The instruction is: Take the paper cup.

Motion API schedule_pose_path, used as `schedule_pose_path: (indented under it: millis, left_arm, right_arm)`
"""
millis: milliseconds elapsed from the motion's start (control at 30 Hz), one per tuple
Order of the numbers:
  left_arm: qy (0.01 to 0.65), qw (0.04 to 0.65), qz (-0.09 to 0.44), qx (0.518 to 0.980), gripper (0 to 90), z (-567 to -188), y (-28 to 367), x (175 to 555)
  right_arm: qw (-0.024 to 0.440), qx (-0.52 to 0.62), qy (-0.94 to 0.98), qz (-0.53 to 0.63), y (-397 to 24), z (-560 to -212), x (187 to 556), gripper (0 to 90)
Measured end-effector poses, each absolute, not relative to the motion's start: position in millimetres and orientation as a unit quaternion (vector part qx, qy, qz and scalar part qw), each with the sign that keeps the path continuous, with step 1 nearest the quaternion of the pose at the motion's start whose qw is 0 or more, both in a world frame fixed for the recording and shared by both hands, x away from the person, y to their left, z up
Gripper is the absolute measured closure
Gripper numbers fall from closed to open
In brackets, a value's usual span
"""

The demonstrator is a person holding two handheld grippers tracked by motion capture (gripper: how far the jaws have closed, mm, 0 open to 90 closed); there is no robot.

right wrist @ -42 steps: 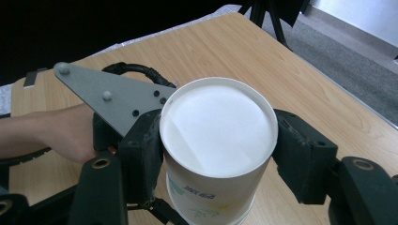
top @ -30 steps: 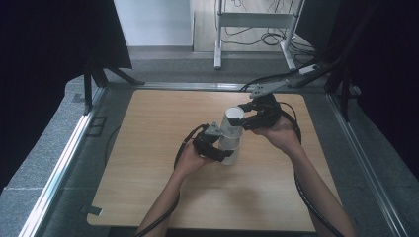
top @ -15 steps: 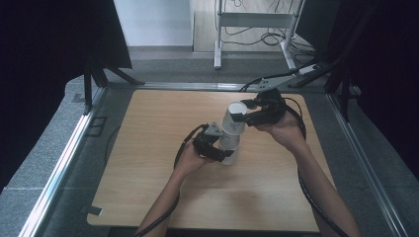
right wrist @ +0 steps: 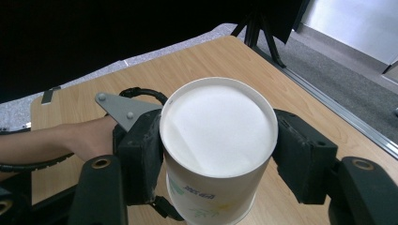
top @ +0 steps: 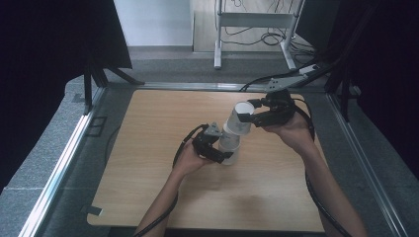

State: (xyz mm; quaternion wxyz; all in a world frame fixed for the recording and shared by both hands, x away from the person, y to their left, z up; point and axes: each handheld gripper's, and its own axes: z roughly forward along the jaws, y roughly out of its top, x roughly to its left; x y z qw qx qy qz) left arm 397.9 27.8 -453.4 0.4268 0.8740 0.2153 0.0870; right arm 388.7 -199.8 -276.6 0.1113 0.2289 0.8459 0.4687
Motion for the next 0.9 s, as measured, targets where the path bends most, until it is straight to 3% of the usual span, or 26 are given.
schedule_pose_path:
  millis: [900]
  left_arm:
    - [0.217,0.428,0.089,0.873,6.5,-447.0,46.8,378.2]
  right_arm:
    - [0.115,0.221,0.845,0.473,-217.3,-284.4,362.7,37.0]
